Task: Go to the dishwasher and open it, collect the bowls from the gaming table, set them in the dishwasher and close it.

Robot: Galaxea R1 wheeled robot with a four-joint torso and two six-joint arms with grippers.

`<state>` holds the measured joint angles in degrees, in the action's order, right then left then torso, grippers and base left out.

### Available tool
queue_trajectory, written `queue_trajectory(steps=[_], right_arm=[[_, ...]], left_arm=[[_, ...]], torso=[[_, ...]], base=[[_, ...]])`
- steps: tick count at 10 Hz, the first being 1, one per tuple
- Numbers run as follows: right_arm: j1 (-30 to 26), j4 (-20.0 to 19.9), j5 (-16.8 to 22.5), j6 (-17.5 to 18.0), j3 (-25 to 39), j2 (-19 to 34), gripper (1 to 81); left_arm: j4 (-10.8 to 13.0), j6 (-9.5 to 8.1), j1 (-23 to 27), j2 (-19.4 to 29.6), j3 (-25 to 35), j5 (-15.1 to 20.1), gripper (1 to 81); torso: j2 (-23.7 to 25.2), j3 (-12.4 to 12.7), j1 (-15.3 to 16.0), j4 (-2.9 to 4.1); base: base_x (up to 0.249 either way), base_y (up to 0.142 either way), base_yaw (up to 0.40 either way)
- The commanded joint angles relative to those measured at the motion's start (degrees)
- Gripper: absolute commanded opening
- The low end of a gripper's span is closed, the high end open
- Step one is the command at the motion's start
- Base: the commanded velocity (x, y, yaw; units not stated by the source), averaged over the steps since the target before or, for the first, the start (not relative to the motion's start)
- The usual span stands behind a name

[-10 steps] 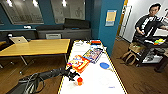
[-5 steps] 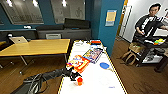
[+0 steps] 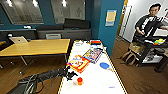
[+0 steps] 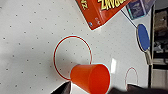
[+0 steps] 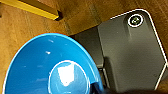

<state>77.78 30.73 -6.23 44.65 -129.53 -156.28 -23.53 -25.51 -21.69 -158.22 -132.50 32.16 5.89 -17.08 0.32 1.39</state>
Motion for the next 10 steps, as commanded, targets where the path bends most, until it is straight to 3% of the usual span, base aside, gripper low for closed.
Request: queue_trajectory(steps=[1, 3, 4, 10], right_arm=[[-3.3, 1.1, 1.6, 0.0, 0.5, 0.9, 1.0], [-3.5, 1.2, 1.7, 0.0, 0.4, 0.5, 1.0], [-3.5, 1.2, 1.7, 0.0, 0.3, 0.6, 1.0], [-3.1, 1.3, 1.6, 0.0, -0.1, 0.5, 1.0]], left_arm=[[-0.1, -5.93, 9.0, 0.7, -0.5, 2.5, 81.1], [2.9, -9.82, 8.0, -1.5, -5.4, 5.4, 81.1], [3.9, -9.99, 7.4, -2.3, -6.6, 5.5, 81.1], [4.0, -9.47, 5.8, -3.5, -6.5, 5.1, 81.1]], torso=[[0.0, 0.0, 0.0, 0.00], [0.0, 0.0, 0.0, 0.00], [0.0, 0.0, 0.0, 0.00], [0.0, 0.0, 0.0, 0.00]], base=[[0.000, 0.000, 0.000], [0.000, 0.000, 0.000], [0.000, 0.000, 0.000], [0.000, 0.000, 0.000]])
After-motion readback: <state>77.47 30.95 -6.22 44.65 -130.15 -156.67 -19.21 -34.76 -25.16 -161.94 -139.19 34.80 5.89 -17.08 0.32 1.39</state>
